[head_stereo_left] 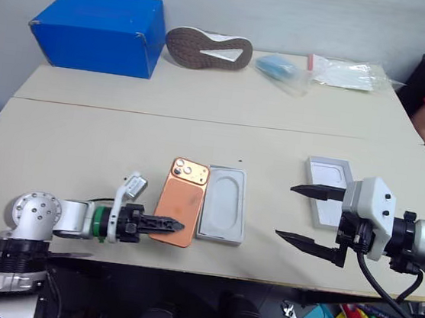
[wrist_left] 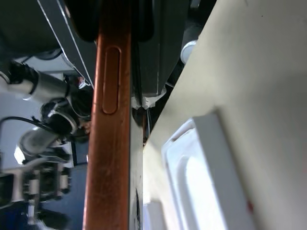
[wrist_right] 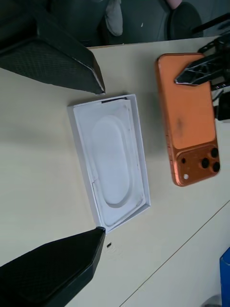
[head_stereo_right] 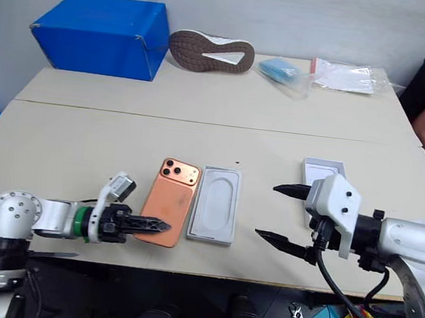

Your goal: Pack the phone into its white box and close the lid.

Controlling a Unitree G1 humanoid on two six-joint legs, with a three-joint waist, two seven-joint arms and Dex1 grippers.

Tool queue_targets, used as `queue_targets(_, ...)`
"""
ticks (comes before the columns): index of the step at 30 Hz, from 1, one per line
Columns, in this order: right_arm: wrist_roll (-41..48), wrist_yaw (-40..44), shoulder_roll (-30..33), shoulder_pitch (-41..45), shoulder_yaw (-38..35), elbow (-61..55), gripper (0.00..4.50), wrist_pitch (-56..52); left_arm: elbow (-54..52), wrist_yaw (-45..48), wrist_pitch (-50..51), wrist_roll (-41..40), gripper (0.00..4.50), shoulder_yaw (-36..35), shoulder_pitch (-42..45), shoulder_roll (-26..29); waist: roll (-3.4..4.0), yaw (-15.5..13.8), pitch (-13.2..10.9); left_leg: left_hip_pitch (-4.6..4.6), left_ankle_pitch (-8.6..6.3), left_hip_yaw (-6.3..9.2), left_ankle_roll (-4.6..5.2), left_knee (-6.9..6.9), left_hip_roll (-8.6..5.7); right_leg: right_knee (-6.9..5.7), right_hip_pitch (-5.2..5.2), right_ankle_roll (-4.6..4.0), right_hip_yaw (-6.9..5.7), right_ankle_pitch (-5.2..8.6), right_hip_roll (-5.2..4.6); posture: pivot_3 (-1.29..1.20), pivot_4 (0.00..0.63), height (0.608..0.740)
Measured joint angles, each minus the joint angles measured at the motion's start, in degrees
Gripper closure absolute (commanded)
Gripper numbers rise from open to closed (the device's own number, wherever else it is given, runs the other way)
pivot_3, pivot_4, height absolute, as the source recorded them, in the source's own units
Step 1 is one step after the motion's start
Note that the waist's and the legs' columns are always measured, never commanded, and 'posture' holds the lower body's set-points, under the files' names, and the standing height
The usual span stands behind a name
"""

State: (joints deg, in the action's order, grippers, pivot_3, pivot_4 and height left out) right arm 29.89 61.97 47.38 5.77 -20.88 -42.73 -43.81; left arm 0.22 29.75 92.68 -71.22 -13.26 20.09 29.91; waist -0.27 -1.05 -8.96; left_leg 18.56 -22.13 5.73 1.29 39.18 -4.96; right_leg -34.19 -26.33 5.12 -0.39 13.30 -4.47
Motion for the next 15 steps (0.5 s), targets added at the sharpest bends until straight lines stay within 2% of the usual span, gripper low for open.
queue_targets(5, 0.99, -2.81, 1.51, -2.73, -0.23, -0.8, 0.0, 0.14, 0.77, -13.23, 0.04, -4.96, 4.38, 0.0, 3.9, -7.91, -0.1, -1.45, -0.05, 0.1, 0.01, 0.03, 0.01, 0.01, -0.08, 0.16, -0.04, 0.09, -0.04, -0.05, -0.03, 0.0, 0.15, 0.74)
queue_targets(6, 1.16, -3.35, 1.72, -3.37, -0.31, -1.07, 0.0, 0.19, 1.95, -17.75, 0.13, -5.65, 4.38, -0.47, 6.19, -11.71, -0.09, -2.08, -0.05, 0.11, 0.03, 0.02, 0.05, 0.03, -0.14, 0.21, -0.02, 0.14, -0.05, -0.08, -0.05, 0.0, 0.15, 0.74)
queue_targets(9, 2.04, -4.83, 1.82, -3.45, -0.06, -2.36, 0.0, 0.41, 5.67, -26.97, -0.18, -6.28, 4.38, -1.09, 9.73, -18.06, -0.13, -2.23, -0.05, 0.17, 0.05, 0.01, 0.08, 0.06, -0.17, 0.25, -0.05, 0.21, -0.04, -0.12, -0.06, 0.0, 0.15, 0.74)
queue_targets(15, 2.4, -7.78, 1.99, -4.89, 0.22, -3.03, 0.0, 0.98, 10.32, -38.41, -0.17, -9.96, 4.38, -1.07, 11.33, -20.9, -0.13, -1.95, -0.05, 0.15, 0.06, -0.03, -0.01, 0.04, -0.11, 0.2, -0.09, 0.21, -0.01, -0.12, 0.0, 0.0, 0.15, 0.74)
